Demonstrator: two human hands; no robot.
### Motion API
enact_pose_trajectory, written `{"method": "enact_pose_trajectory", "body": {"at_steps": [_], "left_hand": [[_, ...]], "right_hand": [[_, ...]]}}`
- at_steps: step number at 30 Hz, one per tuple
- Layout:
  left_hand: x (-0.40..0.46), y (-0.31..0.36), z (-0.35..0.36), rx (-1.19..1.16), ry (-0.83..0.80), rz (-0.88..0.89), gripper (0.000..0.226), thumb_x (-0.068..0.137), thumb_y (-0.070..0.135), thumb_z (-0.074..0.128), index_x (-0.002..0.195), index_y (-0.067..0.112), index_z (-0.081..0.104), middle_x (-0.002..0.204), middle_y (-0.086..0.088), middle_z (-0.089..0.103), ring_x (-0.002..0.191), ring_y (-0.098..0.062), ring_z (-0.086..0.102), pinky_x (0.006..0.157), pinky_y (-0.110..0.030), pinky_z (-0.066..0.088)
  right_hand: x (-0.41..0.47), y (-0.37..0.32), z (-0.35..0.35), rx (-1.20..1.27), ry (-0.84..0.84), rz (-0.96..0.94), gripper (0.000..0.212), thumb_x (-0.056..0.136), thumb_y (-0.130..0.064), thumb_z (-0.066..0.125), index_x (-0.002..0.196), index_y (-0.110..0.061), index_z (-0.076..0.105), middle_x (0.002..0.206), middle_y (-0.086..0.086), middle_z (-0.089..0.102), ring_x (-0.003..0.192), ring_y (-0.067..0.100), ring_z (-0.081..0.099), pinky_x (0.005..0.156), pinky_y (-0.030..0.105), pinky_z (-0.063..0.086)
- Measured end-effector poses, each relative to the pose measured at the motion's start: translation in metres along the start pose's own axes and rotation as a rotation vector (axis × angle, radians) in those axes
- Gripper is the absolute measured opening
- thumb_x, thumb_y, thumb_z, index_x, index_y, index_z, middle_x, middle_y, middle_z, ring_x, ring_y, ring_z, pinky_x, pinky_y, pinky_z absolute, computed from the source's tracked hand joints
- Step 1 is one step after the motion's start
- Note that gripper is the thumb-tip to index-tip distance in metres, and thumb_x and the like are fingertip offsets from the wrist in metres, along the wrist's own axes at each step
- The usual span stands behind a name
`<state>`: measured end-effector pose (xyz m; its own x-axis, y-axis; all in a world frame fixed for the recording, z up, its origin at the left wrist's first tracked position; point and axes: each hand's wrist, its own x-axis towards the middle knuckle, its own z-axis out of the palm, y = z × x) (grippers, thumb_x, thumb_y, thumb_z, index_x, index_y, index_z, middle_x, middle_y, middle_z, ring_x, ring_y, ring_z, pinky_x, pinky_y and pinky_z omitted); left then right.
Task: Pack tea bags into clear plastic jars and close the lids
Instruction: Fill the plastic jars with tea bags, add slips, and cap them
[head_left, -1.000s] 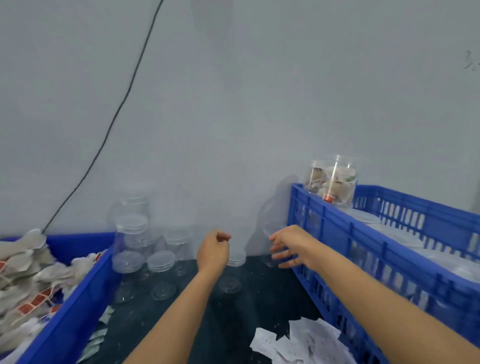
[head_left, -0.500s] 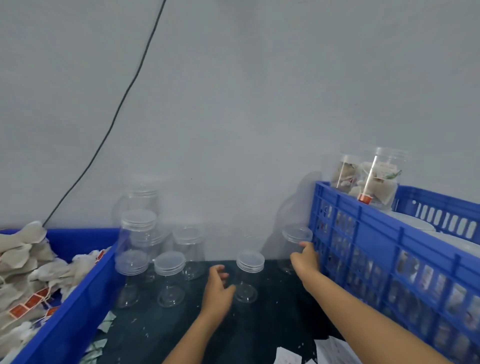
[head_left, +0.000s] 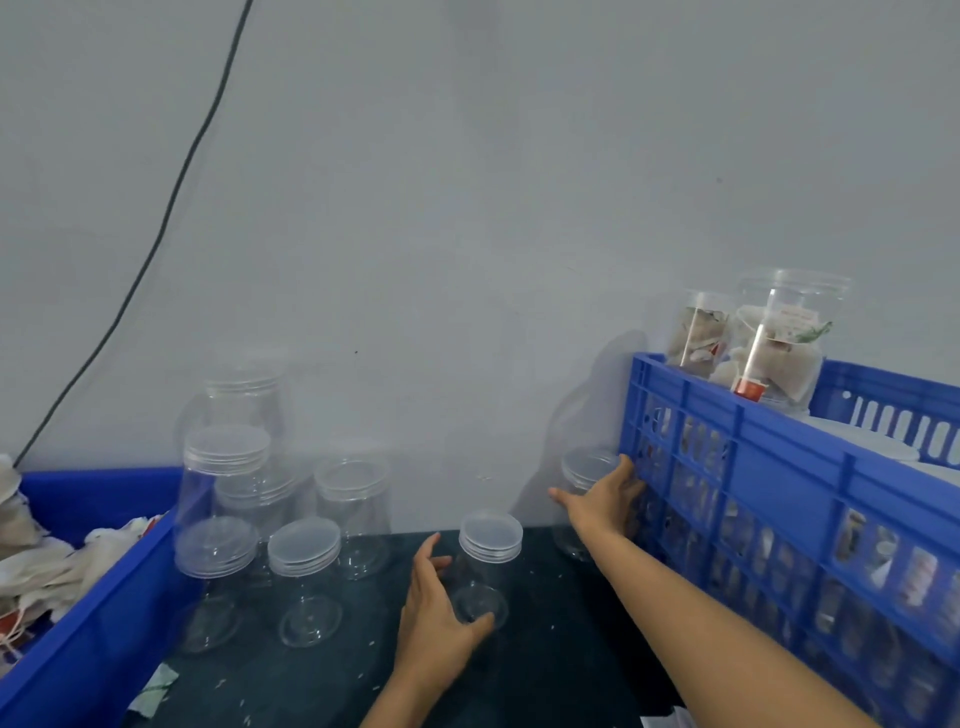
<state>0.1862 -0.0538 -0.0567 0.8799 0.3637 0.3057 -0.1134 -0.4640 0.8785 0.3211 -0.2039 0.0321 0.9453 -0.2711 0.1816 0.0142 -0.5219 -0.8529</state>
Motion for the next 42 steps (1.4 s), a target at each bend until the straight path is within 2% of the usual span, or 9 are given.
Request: {"method": "enact_pose_trajectory", "body": {"at_steps": [10,12,15,20,29,33,36,39,42], "left_hand": [[0.000,-0.003,-0.003,-0.036,-0.037,-0.014,0.098,0.067,0.020,0.081,0.140,0.035,0.016,0.125,0.011,0.046,0.115,-0.009,0.049,0.095,-0.026,0.045],[0.000,-0.004,-0.005,-0.124,-0.038,-0.047,0.094,0.070,0.009,0.076,0.139,0.035,0.016,0.129,0.005,0.045,0.118,-0.012,0.048,0.083,-0.013,0.047],[-0.001,0.001,-0.007,-0.208,-0.024,-0.070,0.087,0.075,-0.003,0.069,0.140,0.027,0.020,0.130,-0.002,0.043,0.121,-0.017,0.044,0.070,-0.001,0.041],[-0.018,0.021,-0.020,-0.430,0.215,-0.151,0.056,0.083,-0.020,0.047,0.124,0.017,0.039,0.122,-0.013,0.053,0.115,-0.027,0.053,0.077,-0.018,0.043],[-0.101,0.070,-0.037,-0.450,0.077,-0.102,0.047,0.085,-0.020,0.041,0.117,0.013,0.048,0.128,-0.008,0.051,0.104,-0.015,0.056,0.077,-0.015,0.048],[-0.140,0.084,-0.053,-0.436,-0.094,0.011,0.056,0.082,-0.016,0.044,0.123,0.022,0.042,0.128,0.002,0.050,0.106,0.006,0.055,0.079,-0.012,0.048],[-0.160,0.076,-0.066,-0.259,-0.142,0.058,0.074,0.075,0.012,0.068,0.135,0.030,0.029,0.133,0.017,0.040,0.112,0.020,0.044,0.089,-0.008,0.042],[-0.169,0.064,-0.078,-0.020,0.000,0.034,0.102,0.064,0.029,0.087,0.143,0.030,0.022,0.136,0.016,0.037,0.127,0.002,0.038,0.107,-0.026,0.037],[-0.175,0.055,-0.093,0.096,0.085,-0.007,0.109,0.056,0.037,0.090,0.142,0.032,0.023,0.132,0.012,0.042,0.125,-0.008,0.043,0.105,-0.032,0.040]], "right_hand": [[-0.021,0.003,-0.004,-0.056,0.100,-0.169,0.079,0.077,-0.032,0.077,0.137,-0.021,0.027,0.134,0.014,0.030,0.112,0.037,0.044,0.071,0.038,0.042],[-0.037,0.001,-0.014,-0.087,0.080,-0.239,0.079,0.076,-0.032,0.077,0.135,-0.021,0.026,0.131,0.013,0.030,0.110,0.035,0.044,0.068,0.035,0.039],[-0.070,-0.001,-0.038,-0.094,0.060,-0.343,0.081,0.074,-0.029,0.078,0.136,-0.023,0.028,0.129,0.011,0.031,0.113,0.034,0.041,0.071,0.033,0.038],[-0.129,0.003,-0.082,0.131,-0.075,-0.347,0.078,0.072,-0.025,0.082,0.132,-0.025,0.033,0.123,0.002,0.031,0.106,0.019,0.040,0.082,0.029,0.036],[-0.197,0.009,-0.119,0.300,-0.356,-0.391,0.068,0.074,-0.020,0.082,0.122,-0.034,0.036,0.127,-0.001,0.037,0.115,0.014,0.043,0.099,0.028,0.035],[-0.223,0.005,-0.113,0.370,-0.413,-0.393,0.069,0.073,-0.016,0.082,0.124,-0.031,0.039,0.129,0.002,0.042,0.116,0.016,0.047,0.102,0.034,0.041],[-0.240,0.004,-0.104,0.454,-0.484,-0.373,0.070,0.073,-0.015,0.083,0.126,-0.030,0.039,0.131,0.004,0.045,0.118,0.019,0.051,0.103,0.041,0.045],[-0.254,0.008,-0.091,0.510,-0.616,-0.383,0.070,0.073,-0.015,0.083,0.125,-0.032,0.040,0.128,-0.002,0.051,0.114,0.010,0.055,0.094,0.027,0.051],[-0.266,0.011,-0.076,0.577,-0.694,-0.368,0.068,0.071,-0.020,0.083,0.125,-0.028,0.043,0.124,-0.004,0.057,0.110,0.006,0.059,0.092,0.023,0.050]]}}
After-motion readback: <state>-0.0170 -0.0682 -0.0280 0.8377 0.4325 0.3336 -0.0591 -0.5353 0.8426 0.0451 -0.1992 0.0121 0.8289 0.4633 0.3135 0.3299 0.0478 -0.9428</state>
